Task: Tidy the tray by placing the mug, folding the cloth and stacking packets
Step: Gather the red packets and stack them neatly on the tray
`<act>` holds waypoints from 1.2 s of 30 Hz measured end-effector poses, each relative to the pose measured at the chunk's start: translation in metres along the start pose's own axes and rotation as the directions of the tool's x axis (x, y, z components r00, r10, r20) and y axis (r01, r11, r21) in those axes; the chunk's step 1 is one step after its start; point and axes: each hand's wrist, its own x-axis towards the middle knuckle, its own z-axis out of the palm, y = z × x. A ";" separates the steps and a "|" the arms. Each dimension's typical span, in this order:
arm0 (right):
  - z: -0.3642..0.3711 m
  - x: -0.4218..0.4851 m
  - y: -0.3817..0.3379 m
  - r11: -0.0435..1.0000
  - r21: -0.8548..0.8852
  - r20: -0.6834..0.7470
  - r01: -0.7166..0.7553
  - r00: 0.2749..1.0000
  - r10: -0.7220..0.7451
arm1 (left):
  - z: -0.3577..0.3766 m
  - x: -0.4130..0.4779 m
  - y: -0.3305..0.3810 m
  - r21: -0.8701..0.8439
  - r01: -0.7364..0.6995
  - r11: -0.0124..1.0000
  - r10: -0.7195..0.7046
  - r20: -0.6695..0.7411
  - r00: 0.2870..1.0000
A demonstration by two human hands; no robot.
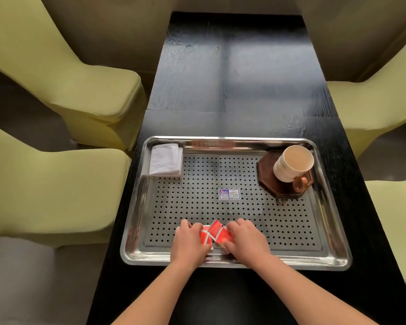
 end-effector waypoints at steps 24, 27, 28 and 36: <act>0.001 0.002 -0.007 0.953 0.267 0.044 -0.147 0.989 0.140 | 0.003 -0.001 -0.001 -0.065 0.017 0.998 -0.015 0.029 0.999; 0.003 -0.003 -0.005 0.939 0.308 0.029 -0.153 0.988 0.151 | 0.001 -0.001 -0.003 -0.084 0.023 0.996 -0.021 0.024 0.999; 0.002 -0.004 -0.003 0.936 0.316 0.009 -0.157 0.987 0.163 | 0.001 -0.001 -0.004 -0.094 0.028 0.995 -0.027 0.015 1.000; 0.004 -0.009 -0.016 0.984 0.153 -0.044 -0.085 0.995 0.093 | 0.008 -0.006 0.002 -0.008 0.003 1.000 -0.003 -0.054 0.999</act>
